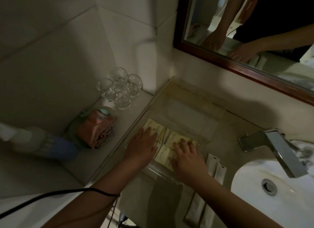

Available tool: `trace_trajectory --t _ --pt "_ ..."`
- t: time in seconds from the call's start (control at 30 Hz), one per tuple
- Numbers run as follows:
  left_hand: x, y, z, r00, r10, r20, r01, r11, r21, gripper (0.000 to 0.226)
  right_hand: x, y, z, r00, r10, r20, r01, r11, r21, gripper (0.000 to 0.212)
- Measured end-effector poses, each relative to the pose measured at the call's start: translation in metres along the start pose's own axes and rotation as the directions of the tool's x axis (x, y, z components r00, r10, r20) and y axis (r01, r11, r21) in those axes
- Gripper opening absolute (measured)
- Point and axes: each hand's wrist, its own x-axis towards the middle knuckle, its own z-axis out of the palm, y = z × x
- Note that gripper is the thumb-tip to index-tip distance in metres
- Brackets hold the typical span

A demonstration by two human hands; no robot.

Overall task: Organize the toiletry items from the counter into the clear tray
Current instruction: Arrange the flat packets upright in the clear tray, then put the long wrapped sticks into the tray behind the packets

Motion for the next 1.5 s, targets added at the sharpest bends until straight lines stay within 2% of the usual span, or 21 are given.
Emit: trace_trajectory --t 0.6,0.77,0.97,1.1,1.2,1.27,1.37,1.5 --pt "-0.001 0.004 -0.003 0.999 0.015 -0.047 -0.011 0.997 0.077 0.06 0.005 -0.003 0.006 0.999 0.0 -0.051 0.001 1.0 0.019 0.065" --pt "-0.002 0.004 -0.003 0.996 0.004 -0.09 -0.001 0.999 0.04 0.062 0.002 -0.001 0.003 0.997 0.0 -0.077 0.005 0.998 0.068 0.064" --pt "-0.015 0.016 -0.005 0.974 0.082 -0.21 -0.093 0.995 -0.043 0.059 -0.027 0.019 -0.004 0.966 0.038 -0.257 0.011 0.982 0.186 0.054" --pt "-0.032 0.04 -0.012 0.945 0.128 -0.3 -0.183 0.969 -0.165 0.046 -0.055 0.049 -0.009 0.903 0.203 -0.378 -0.053 0.927 0.371 0.04" --pt "-0.052 0.061 -0.012 0.92 0.212 -0.329 -0.287 0.937 -0.199 0.03 -0.076 0.076 -0.004 0.868 0.382 -0.318 -0.192 0.848 0.493 0.03" --pt "-0.068 0.076 -0.008 0.908 0.278 -0.315 -0.348 0.917 -0.193 0.024 -0.09 0.091 0.004 0.859 0.449 -0.248 -0.295 0.827 0.478 0.023" --pt "-0.093 0.101 -0.002 0.905 0.34 -0.256 -0.394 0.897 -0.203 0.025 -0.109 0.106 0.02 0.871 0.469 -0.145 -0.381 0.832 0.402 0.02" --pt "-0.115 0.131 0.014 0.949 0.308 -0.071 -0.316 0.927 -0.201 0.022 -0.126 0.112 0.038 0.891 0.447 -0.074 -0.393 0.843 0.368 0.027"
